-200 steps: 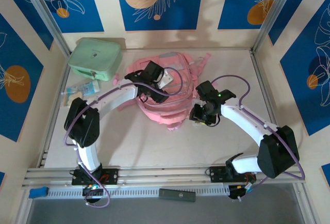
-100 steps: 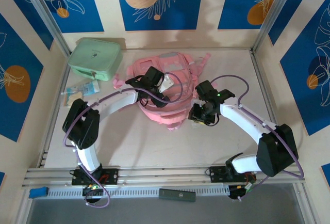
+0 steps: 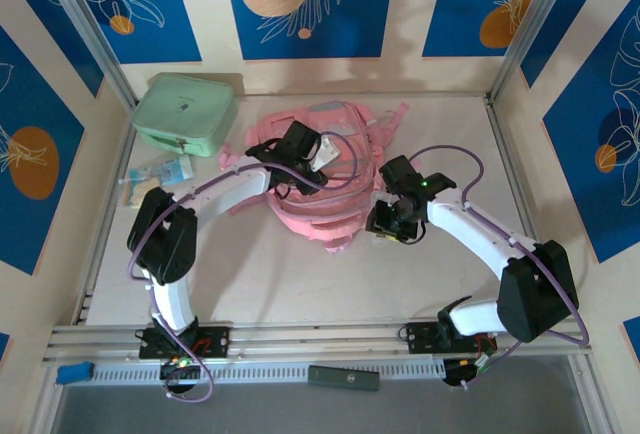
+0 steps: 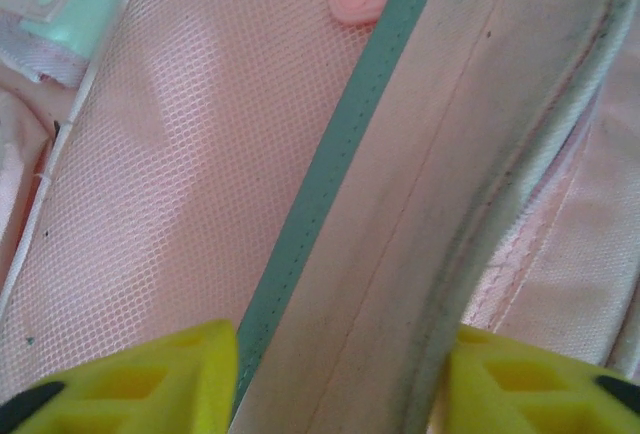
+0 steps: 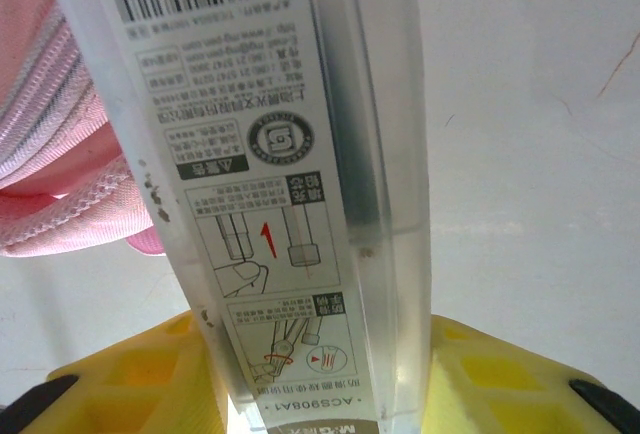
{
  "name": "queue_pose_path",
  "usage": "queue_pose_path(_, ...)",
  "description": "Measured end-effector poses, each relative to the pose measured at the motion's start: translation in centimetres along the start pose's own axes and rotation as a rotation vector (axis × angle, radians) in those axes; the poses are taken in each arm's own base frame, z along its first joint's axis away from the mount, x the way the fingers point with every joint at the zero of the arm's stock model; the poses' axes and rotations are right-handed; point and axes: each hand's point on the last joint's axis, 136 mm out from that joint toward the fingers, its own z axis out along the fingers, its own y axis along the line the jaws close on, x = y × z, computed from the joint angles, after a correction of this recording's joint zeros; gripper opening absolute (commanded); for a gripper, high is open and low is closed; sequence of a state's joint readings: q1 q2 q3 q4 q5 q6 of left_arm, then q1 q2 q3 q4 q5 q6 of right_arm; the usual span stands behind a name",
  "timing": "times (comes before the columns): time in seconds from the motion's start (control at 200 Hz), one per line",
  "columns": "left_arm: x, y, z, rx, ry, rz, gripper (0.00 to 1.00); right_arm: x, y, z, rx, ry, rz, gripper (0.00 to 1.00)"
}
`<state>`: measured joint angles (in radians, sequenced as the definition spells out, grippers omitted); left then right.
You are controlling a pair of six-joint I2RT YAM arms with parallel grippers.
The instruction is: Pack books, pencil case, and school supplies into a backpack
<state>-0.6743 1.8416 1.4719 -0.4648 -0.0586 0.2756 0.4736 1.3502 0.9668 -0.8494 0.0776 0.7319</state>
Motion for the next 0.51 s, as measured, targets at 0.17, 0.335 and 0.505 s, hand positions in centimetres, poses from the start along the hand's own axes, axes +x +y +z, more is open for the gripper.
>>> queue_pose_path(0.17, -0.3, -0.3, 0.1, 0.024, 0.007, -0.005, 0.22, -0.1, 0.0, -0.2, -0.004, -0.006, 0.003, 0.42)
queue_pose_path(0.335, -0.2, -0.7, 0.1, 0.045, 0.009, -0.002, 0.04, -0.3, -0.1, -0.9, -0.019, -0.026, 0.008, 0.42)
queue_pose_path(0.505, -0.3, -1.0, -0.1, 0.065, 0.010, -0.014, 0.00, -0.4, -0.2, -1.3, -0.027, -0.035, 0.013, 0.43)
